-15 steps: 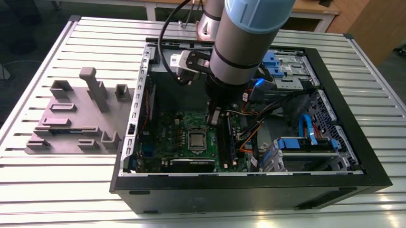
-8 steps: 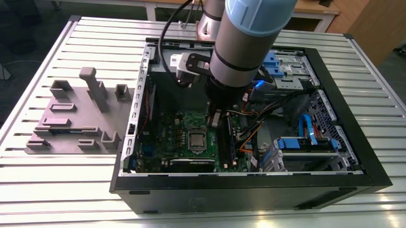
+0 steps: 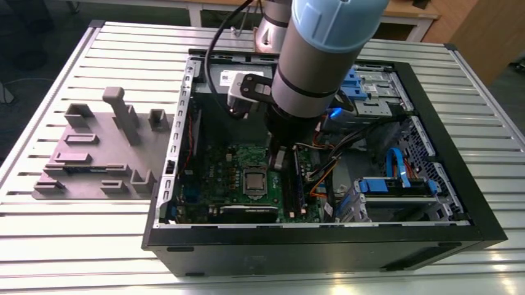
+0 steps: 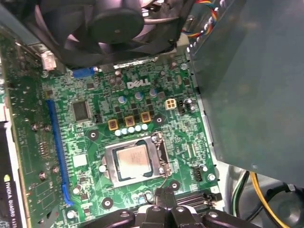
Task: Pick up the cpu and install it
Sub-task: 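Install the first cpu locking lever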
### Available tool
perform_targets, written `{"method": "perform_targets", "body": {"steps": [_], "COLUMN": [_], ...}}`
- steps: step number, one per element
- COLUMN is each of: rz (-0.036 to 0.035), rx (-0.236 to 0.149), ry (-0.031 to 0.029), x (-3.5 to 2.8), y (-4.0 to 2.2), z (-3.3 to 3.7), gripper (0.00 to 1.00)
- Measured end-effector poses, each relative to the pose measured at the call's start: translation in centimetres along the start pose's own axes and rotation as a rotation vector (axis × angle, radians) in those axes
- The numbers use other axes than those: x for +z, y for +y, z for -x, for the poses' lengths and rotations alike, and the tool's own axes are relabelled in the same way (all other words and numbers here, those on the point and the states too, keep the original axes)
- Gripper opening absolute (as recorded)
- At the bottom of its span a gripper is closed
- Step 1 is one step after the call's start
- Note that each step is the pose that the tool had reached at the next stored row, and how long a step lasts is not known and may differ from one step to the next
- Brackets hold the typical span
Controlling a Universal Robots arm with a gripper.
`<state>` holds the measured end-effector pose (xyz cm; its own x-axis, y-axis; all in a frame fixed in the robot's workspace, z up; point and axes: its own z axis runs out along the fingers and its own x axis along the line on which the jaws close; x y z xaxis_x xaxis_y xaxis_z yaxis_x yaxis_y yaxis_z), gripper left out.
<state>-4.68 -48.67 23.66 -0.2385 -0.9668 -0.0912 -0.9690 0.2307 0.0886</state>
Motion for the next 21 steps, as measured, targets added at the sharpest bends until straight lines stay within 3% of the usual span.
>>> {"method": "perform_targets", "body": {"steps": [7, 16, 21], "rz": [0.0045, 0.0045, 0.0057], "rx": [-0.057, -0.077, -0.100], "ry": [0.0051, 0.0104, 0.0123], "x": [0.12, 0.14, 0.47], "y": [-0.07, -0.26, -0.33], "z": [-0.27, -1.09, -1.25], "gripper": [0.10, 0.10, 0.10]}}
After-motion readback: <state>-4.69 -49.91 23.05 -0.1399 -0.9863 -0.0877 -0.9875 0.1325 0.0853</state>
